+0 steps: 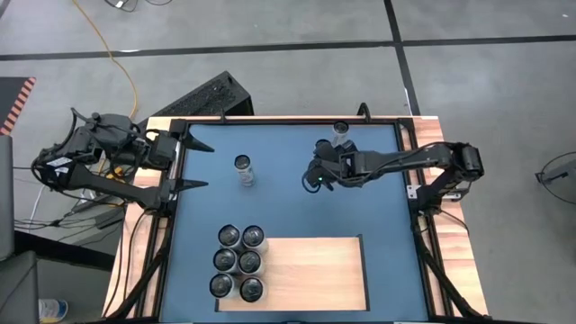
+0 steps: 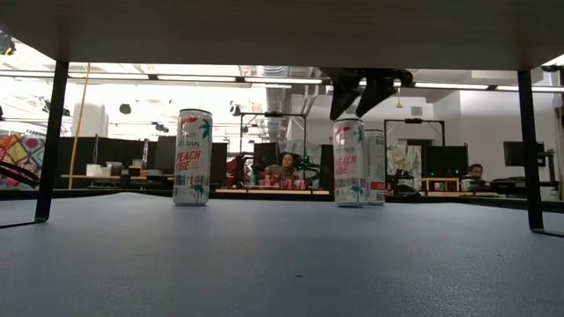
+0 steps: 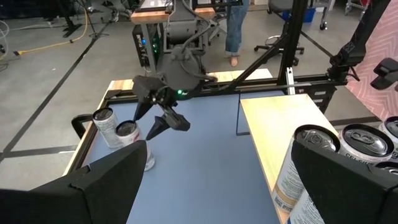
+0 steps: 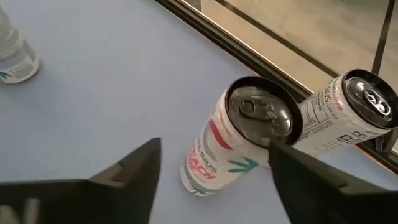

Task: Place canned beverage on shelf
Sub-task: Put the bottom right white pink soda can on the shelf

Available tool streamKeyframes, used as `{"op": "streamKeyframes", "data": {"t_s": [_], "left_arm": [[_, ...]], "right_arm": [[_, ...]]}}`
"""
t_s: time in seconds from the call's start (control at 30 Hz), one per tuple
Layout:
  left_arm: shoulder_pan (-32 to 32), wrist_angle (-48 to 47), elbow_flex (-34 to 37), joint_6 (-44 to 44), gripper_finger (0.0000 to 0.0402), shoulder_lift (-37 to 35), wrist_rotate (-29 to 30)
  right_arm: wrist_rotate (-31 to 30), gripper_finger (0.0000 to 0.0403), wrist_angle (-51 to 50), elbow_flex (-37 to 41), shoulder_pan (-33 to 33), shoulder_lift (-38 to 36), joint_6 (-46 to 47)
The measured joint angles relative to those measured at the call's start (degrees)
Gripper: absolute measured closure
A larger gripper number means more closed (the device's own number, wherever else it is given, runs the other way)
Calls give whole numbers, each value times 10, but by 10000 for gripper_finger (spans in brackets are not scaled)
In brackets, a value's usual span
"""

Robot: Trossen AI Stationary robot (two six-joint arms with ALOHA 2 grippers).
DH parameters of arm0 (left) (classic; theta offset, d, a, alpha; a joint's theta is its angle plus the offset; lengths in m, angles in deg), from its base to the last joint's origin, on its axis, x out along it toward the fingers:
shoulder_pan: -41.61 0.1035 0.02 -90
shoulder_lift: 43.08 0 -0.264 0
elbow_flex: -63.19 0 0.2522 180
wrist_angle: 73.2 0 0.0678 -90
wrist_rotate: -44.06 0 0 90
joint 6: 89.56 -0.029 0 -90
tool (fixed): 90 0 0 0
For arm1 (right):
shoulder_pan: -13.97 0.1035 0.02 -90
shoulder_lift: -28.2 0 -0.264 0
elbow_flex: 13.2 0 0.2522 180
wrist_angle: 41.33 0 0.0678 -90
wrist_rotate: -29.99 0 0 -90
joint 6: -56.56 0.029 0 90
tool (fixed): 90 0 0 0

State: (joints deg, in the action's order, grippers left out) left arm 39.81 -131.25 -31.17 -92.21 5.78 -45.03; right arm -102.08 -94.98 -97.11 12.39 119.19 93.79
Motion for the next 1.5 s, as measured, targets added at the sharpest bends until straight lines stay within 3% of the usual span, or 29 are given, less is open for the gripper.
{"op": "streamKeyframes", "data": {"t_s": [0.2,0.57,0.83,1.3,1.5], "left_arm": [[0,0,0,1,15,0,0],[0,0,0,-1,15,0,0],[0,0,0,1,15,0,0],[0,0,0,3,15,0,0],[0,0,0,3,15,0,0]], "right_arm": [[-29,58,-16,0,13,-3,35],[-43,63,-26,3,-5,2,83],[-15,56,-17,2,-18,14,95],[-2,68,7,1,-32,63,96],[1,119,-5,2,-30,78,112]]}}
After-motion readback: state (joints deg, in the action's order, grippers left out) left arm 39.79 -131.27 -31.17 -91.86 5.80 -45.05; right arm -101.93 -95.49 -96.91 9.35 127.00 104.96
